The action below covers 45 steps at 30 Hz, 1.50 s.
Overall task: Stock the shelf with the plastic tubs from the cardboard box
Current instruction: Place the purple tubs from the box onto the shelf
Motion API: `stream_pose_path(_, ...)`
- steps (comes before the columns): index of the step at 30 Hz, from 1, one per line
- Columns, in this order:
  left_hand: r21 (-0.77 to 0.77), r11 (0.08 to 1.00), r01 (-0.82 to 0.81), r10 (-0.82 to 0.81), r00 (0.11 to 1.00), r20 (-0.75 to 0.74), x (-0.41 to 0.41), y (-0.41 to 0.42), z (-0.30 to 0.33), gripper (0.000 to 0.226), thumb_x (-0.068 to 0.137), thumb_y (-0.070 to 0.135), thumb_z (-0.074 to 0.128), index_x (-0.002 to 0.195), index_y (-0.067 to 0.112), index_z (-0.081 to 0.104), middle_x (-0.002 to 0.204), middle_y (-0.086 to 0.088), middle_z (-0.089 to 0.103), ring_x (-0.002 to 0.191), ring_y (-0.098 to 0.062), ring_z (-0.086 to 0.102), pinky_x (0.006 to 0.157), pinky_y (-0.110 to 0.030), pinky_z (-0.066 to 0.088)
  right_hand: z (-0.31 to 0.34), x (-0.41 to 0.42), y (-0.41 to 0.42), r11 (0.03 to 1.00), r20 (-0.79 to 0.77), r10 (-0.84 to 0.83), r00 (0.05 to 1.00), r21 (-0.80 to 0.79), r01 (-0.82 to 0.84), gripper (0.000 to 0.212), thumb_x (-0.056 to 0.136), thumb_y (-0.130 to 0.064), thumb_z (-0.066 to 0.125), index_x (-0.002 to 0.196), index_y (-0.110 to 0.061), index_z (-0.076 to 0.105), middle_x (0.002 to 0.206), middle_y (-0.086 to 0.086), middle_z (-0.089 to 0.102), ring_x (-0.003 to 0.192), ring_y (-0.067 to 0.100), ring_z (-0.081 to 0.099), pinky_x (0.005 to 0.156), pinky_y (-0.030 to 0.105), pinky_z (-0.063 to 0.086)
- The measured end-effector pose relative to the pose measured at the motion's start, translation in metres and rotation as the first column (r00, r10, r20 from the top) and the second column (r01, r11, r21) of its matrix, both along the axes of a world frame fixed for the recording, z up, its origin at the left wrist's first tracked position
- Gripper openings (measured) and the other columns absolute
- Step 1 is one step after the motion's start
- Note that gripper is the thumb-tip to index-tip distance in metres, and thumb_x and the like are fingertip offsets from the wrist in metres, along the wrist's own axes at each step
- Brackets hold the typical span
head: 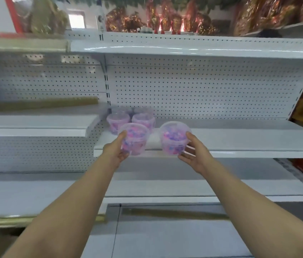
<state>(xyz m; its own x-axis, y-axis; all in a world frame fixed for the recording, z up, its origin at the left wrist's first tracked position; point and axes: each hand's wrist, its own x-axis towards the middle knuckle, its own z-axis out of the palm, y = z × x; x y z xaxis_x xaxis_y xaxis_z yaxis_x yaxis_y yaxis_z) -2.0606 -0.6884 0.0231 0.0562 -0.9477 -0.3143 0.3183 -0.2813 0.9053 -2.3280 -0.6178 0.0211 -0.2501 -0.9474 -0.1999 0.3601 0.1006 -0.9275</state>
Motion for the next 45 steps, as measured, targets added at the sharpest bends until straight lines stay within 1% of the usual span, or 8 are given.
stream_pose_path(6, 0.004, 0.999, 0.031, -0.032, 0.999, 0.038, 0.056, -0.058, 0.000, 0.068, 0.072, 0.043, 0.081, 0.122, 0.005, 0.056, 0.102, -0.012, 0.063, 0.078, -0.025, 0.065, 0.069, -0.037, 0.061, -0.004, 0.052, -0.043, 0.999, 0.014, -0.034, 0.999, 0.031, 0.034, 0.051, 0.084, -0.046, 0.072, 0.119, -0.010, 0.061, 0.110, 0.012, 0.063, 0.092, 0.029, 0.066, 0.082, 0.040, 0.059)
stream_pose_path(14, 0.012, 0.998, 0.060, -0.061, 0.991, 0.118, 0.082, -0.091, -0.004, 0.056, 0.075, 0.042, 0.080, 0.113, 0.007, 0.058, 0.092, -0.007, 0.062, 0.070, -0.023, 0.064, 0.051, -0.029, 0.059, -0.010, 0.077, -0.072, 0.996, 0.001, -0.065, 0.998, 0.054, 0.065, 0.044, 0.083, -0.045, 0.073, 0.110, -0.013, 0.061, 0.111, 0.011, 0.063, 0.098, 0.031, 0.066, 0.096, 0.047, 0.054)
stream_pose_path(21, -0.013, 0.999, -0.041, 0.044, 0.964, 0.263, 0.087, -0.115, -0.018, 0.073, 0.067, 0.057, 0.077, 0.112, 0.002, 0.060, 0.110, -0.012, 0.065, 0.087, -0.028, 0.064, 0.070, -0.031, 0.053, -0.011, 0.086, -0.086, 0.997, -0.008, -0.059, 0.998, 0.046, 0.060, 0.048, 0.083, -0.045, 0.074, 0.115, -0.012, 0.060, 0.113, 0.011, 0.063, 0.104, 0.033, 0.065, 0.097, 0.049, 0.054)
stream_pose_path(26, -0.221, 0.970, -0.104, 0.208, 0.827, 0.523, 0.069, -0.109, -0.020, 0.073, 0.086, 0.067, 0.046, 0.116, 0.002, 0.059, 0.114, -0.015, 0.063, 0.104, -0.034, 0.058, 0.093, -0.046, 0.049, -0.009, 0.088, -0.093, 0.996, -0.020, -0.061, 0.998, 0.068, 0.062, 0.043, 0.083, -0.045, 0.074, 0.108, -0.012, 0.061, 0.110, 0.013, 0.064, 0.100, 0.033, 0.067, 0.090, 0.045, 0.057)
stream_pose_path(31, -0.512, 0.858, 0.037, 0.404, 0.567, 0.718, 0.050, -0.097, -0.026, 0.067, 0.081, 0.060, 0.060, 0.127, 0.013, 0.053, 0.136, -0.010, 0.050, 0.130, -0.031, 0.038, 0.107, -0.043, 0.032, -0.013, 0.090, -0.101, 0.989, -0.069, -0.101, 0.992, 0.103, 0.108, 0.056, 0.080, -0.048, 0.076, 0.115, -0.007, 0.061, 0.115, 0.015, 0.065, 0.096, 0.033, 0.069, 0.079, 0.041, 0.060)
stream_pose_path(35, -0.601, 0.786, 0.145, 0.454, 0.525, 0.720, 0.046, -0.088, -0.025, 0.064, 0.074, 0.054, 0.073, 0.124, 0.017, 0.059, 0.142, -0.007, 0.043, 0.135, -0.027, 0.030, 0.111, -0.039, 0.027, -0.012, 0.094, -0.107, 0.983, -0.107, -0.133, 0.985, 0.116, 0.145, 0.056, 0.081, -0.047, 0.076, 0.115, -0.005, 0.060, 0.110, 0.014, 0.067, 0.087, 0.030, 0.071, 0.072, 0.039, 0.061)
stream_pose_path(42, -0.587, 0.782, 0.211, 0.442, 0.476, 0.760, 0.046, -0.089, -0.032, 0.053, 0.068, 0.051, 0.079, 0.111, 0.024, 0.069, 0.136, -0.004, 0.048, 0.131, -0.024, 0.034, 0.107, -0.034, 0.031, -0.017, 0.097, -0.128, 0.947, -0.414, -0.225, 0.882, 0.120, 0.298, 0.068, 0.074, -0.073, 0.063, 0.087, -0.006, 0.064, 0.098, 0.014, 0.068, 0.091, 0.035, 0.069, 0.075, 0.047, 0.062)
stream_pose_path(45, -0.595, 0.775, 0.216, 0.443, 0.486, 0.753, 0.047, -0.090, -0.033, 0.048, 0.068, 0.047, 0.081, 0.109, 0.024, 0.070, 0.134, -0.005, 0.049, 0.130, -0.025, 0.034, 0.106, -0.034, 0.032, -0.016, 0.101, -0.127, 0.953, -0.613, -0.242, 0.752, -0.003, 0.304, 0.072, 0.082, -0.068, 0.060, 0.121, -0.007, 0.059, 0.114, 0.010, 0.061, 0.107, 0.036, 0.063, 0.085, 0.051, 0.057)
